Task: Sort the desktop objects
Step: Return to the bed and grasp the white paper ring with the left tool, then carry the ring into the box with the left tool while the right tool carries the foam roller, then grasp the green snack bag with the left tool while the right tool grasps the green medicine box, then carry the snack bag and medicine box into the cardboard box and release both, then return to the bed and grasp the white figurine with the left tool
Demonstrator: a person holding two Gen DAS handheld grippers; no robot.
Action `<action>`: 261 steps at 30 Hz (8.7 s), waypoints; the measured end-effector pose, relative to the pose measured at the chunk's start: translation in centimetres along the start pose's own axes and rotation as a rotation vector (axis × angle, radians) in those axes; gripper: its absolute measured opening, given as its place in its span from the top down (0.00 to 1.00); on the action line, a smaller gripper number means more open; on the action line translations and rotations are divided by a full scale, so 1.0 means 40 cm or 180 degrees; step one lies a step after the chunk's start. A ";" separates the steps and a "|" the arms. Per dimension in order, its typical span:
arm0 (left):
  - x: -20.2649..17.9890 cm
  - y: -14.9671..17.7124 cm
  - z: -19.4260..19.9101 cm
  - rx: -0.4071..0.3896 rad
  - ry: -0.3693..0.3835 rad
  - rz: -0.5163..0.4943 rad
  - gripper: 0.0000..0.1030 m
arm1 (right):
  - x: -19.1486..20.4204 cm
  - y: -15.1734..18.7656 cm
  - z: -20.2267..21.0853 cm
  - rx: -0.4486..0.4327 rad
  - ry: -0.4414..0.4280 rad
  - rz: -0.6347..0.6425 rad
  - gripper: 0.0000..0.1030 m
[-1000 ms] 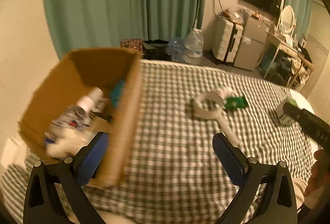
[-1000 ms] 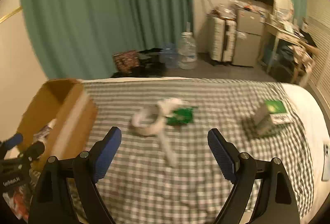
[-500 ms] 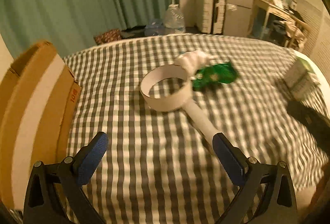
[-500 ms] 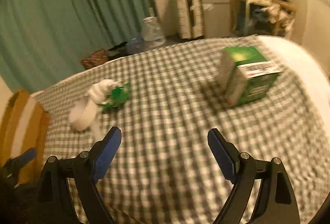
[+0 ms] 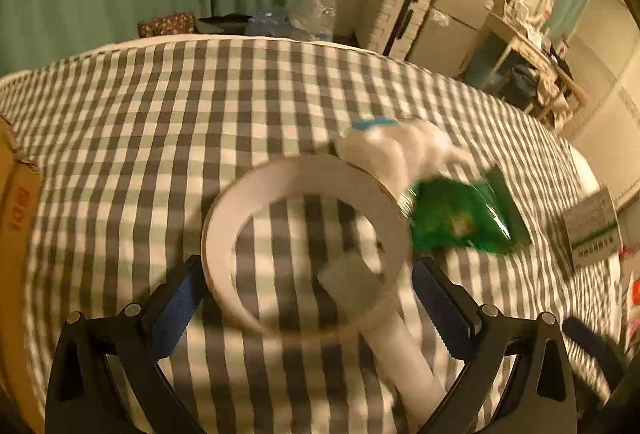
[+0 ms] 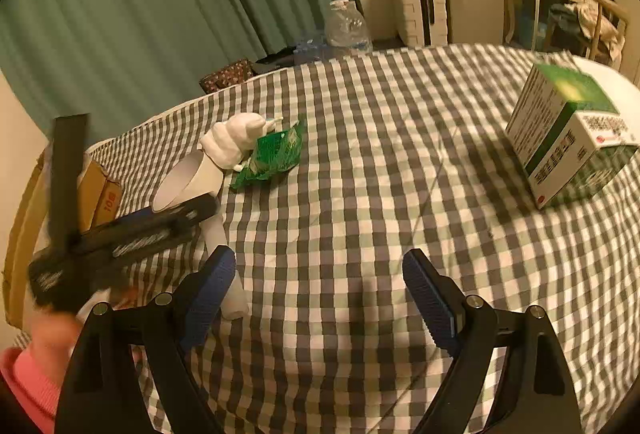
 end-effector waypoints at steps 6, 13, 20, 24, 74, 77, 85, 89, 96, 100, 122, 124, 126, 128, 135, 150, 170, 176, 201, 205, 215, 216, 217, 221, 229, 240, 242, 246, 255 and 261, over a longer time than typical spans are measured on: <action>0.065 -0.005 0.073 -0.0116 -0.0211 -0.0034 0.19 | 0.070 0.004 -0.031 0.0004 -0.0069 0.0298 0.17; 0.122 0.028 0.237 -0.0252 -0.0503 0.0240 0.19 | 0.242 0.018 -0.113 0.0147 -0.0215 0.0958 0.32; 0.103 0.046 0.341 -0.0349 -0.0603 0.0206 0.19 | 0.245 0.040 -0.134 0.0230 -0.0059 0.1063 0.84; 0.098 0.064 0.413 -0.0386 -0.0612 0.0136 0.19 | 0.228 0.064 -0.091 0.0378 -0.0234 0.0775 0.85; 0.454 0.130 0.829 -0.0730 -0.0829 0.0400 0.01 | 0.779 -0.129 0.324 -0.0472 -0.1221 0.0648 0.26; 0.350 0.129 0.820 -0.0774 -0.0672 0.0271 0.00 | 0.677 -0.133 0.359 -0.0606 -0.0963 0.0616 0.26; 0.094 0.147 0.709 -0.0675 -0.0411 0.0047 0.00 | 0.335 -0.137 0.435 -0.0883 -0.0249 0.0434 0.24; -0.025 0.158 0.627 -0.0571 -0.0373 -0.0123 0.00 | 0.136 -0.135 0.438 -0.0960 0.0167 0.0228 0.23; -0.209 0.138 0.446 -0.0326 -0.0211 -0.0347 0.00 | -0.191 -0.126 0.387 -0.0831 0.0598 -0.0121 0.12; -0.282 0.104 0.351 -0.0264 -0.0126 -0.0390 0.00 | -0.313 -0.154 0.335 -0.0700 0.0756 -0.0127 0.12; -0.278 0.044 0.015 0.0195 -0.0420 -0.0298 0.00 | -0.484 -0.239 0.037 -0.0239 0.0923 0.0515 0.00; -0.274 0.051 0.008 0.0219 -0.0424 -0.0324 0.00 | -0.491 -0.226 0.010 -0.0119 0.0995 0.0482 0.00; -0.262 0.059 0.008 0.0210 -0.0460 -0.0339 0.00 | -0.493 -0.221 0.007 -0.0198 0.1028 0.0427 0.00; -0.250 0.061 0.011 0.0189 -0.0449 -0.0314 0.00 | -0.498 -0.209 -0.003 -0.0217 0.0978 0.0283 0.01; -0.232 0.002 0.041 0.0106 -0.0358 -0.0388 0.00 | -0.531 -0.167 0.052 -0.0376 0.0548 -0.0381 0.08; -0.286 -0.001 -0.015 0.0157 -0.0487 -0.0603 0.62 | -0.547 -0.139 0.070 -0.0337 0.0470 -0.0490 0.08; -0.112 0.052 0.619 -0.0633 -0.0252 -0.0257 0.62 | -0.208 -0.139 0.524 -0.0865 -0.0011 0.0019 0.08; 0.012 0.021 0.801 -0.0918 -0.0346 -0.0151 0.62 | 0.095 -0.115 0.595 -0.0956 -0.0324 0.0661 0.08; 0.528 0.094 0.817 -0.0849 -0.1047 0.0403 0.00 | 0.925 -0.143 0.238 -0.0299 -0.1210 0.1062 0.02; 0.519 0.108 0.837 -0.0853 -0.1088 0.0413 0.00 | 0.931 -0.158 0.273 -0.0474 -0.1238 0.1017 0.02; 0.269 0.085 0.955 -0.1243 -0.0916 0.0104 0.00 | 0.734 -0.133 0.526 -0.1290 -0.0620 0.1343 0.01; 0.230 0.080 0.965 -0.1298 -0.0909 0.0066 0.00 | 0.711 -0.135 0.547 -0.1336 -0.0572 0.1355 0.00; 0.194 0.075 0.972 -0.1335 -0.0903 0.0030 0.00 | 0.675 -0.139 0.580 -0.1408 -0.0475 0.1338 0.00; 0.054 0.077 0.987 -0.1475 -0.0824 -0.0082 0.00 | 0.525 -0.148 0.694 -0.1510 -0.0293 0.1085 0.00; -0.162 0.091 0.908 -0.1447 -0.0650 -0.0281 0.00 | 0.243 -0.086 0.727 -0.1457 0.0135 0.0803 0.00; -0.246 0.112 0.661 -0.0987 -0.0705 -0.0569 0.00 | 0.027 -0.066 0.561 -0.1128 0.0211 0.0351 0.00; -0.240 0.113 0.610 -0.0880 -0.0664 -0.0508 0.00 | 0.003 -0.071 0.516 -0.1086 0.0295 0.0350 0.00; -0.221 0.108 0.506 -0.0679 -0.0629 -0.0447 0.00 | -0.034 -0.072 0.431 -0.0943 0.0341 0.0265 0.00; -0.218 0.046 0.290 -0.0356 -0.0434 -0.0468 0.00 | -0.122 -0.121 0.233 -0.0618 0.0491 -0.0043 0.00; -0.209 -0.031 0.131 -0.0224 -0.0362 -0.0710 0.00 | -0.171 -0.197 0.110 -0.0539 0.0638 -0.0152 0.00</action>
Point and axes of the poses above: each gripper's, at about its wrist camera, not at the fingertips, and z roughly against the way its jaws point, x to its left, y to its underside, the point moved 7 cm from there along -z, roughly the way its jaws point, and after that the axes turned 6 degrees about y, right-handed, at the moved point
